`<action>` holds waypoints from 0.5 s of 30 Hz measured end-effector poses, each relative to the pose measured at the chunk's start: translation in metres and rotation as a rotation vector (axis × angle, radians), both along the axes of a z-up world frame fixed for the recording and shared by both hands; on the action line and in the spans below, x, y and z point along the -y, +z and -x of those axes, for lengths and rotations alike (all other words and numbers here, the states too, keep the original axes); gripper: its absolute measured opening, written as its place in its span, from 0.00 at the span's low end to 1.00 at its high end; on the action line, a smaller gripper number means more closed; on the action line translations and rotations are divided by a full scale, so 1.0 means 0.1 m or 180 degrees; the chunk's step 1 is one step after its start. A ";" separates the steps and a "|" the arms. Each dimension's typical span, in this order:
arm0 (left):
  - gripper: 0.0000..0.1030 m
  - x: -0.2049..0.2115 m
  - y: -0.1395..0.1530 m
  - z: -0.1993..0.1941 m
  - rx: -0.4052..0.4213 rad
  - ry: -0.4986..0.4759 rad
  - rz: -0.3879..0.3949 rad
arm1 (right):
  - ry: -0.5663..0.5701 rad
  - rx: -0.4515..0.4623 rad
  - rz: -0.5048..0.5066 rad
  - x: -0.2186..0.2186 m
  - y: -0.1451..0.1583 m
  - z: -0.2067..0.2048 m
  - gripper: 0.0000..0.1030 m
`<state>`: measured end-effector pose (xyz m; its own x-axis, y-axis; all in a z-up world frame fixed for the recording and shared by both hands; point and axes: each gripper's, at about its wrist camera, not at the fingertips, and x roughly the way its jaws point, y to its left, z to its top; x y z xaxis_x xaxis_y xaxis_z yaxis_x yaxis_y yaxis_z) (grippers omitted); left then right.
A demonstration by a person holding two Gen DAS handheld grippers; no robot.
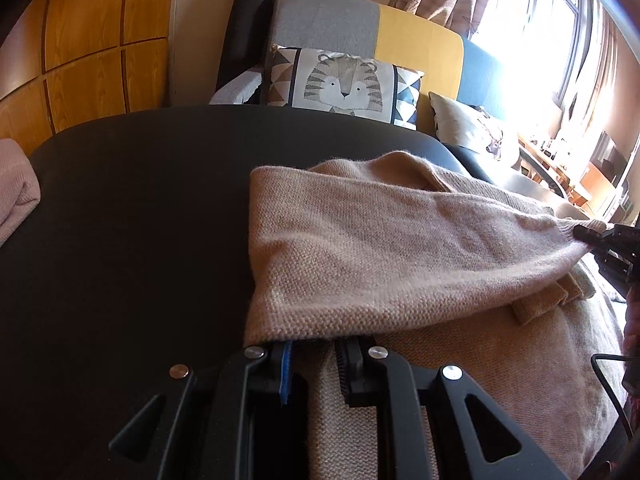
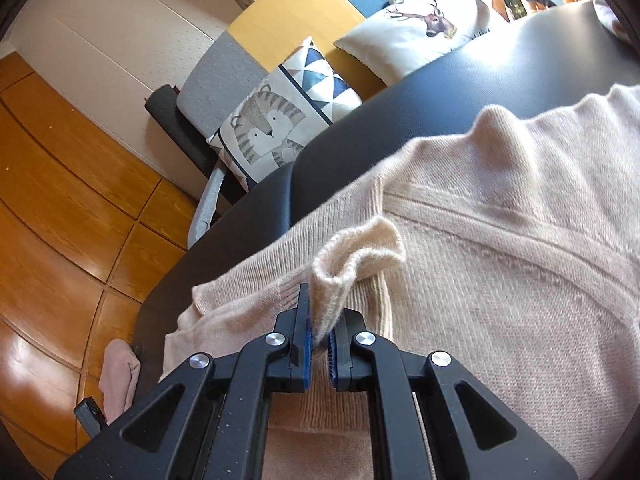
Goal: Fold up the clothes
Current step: 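Pull the ribbed sleeve cuff across the sweater body with the right gripper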
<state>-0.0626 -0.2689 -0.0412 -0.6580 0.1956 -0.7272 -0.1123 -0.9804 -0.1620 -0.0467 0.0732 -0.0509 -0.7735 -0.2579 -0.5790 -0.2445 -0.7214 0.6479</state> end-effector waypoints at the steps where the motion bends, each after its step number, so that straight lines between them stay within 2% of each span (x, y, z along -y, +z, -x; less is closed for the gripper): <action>1: 0.16 0.00 0.00 0.00 0.0001 0.0000 -0.0010 | 0.0004 0.0009 0.0026 0.00 -0.01 -0.02 0.06; 5: 0.16 0.02 -0.01 0.00 0.0002 0.0001 -0.0045 | 0.0016 0.0105 0.0078 -0.01 -0.09 -0.05 0.06; 8: 0.16 0.02 -0.01 0.00 0.0001 0.0001 -0.0061 | -0.0007 0.0149 0.0230 -0.08 -0.12 0.03 0.06; 10: 0.16 0.02 -0.01 0.00 0.0001 -0.0001 -0.0068 | 0.0005 0.0093 0.0262 -0.10 -0.04 0.12 0.06; 15: 0.16 0.04 -0.02 0.01 0.0004 -0.0003 -0.0108 | 0.0154 -0.0185 -0.0045 -0.01 0.36 0.29 0.06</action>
<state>-0.0632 -0.2726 -0.0429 -0.6569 0.2208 -0.7209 -0.1129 -0.9742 -0.1954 -0.0758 0.0746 -0.0151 -0.7927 -0.2880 -0.5373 -0.1714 -0.7406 0.6498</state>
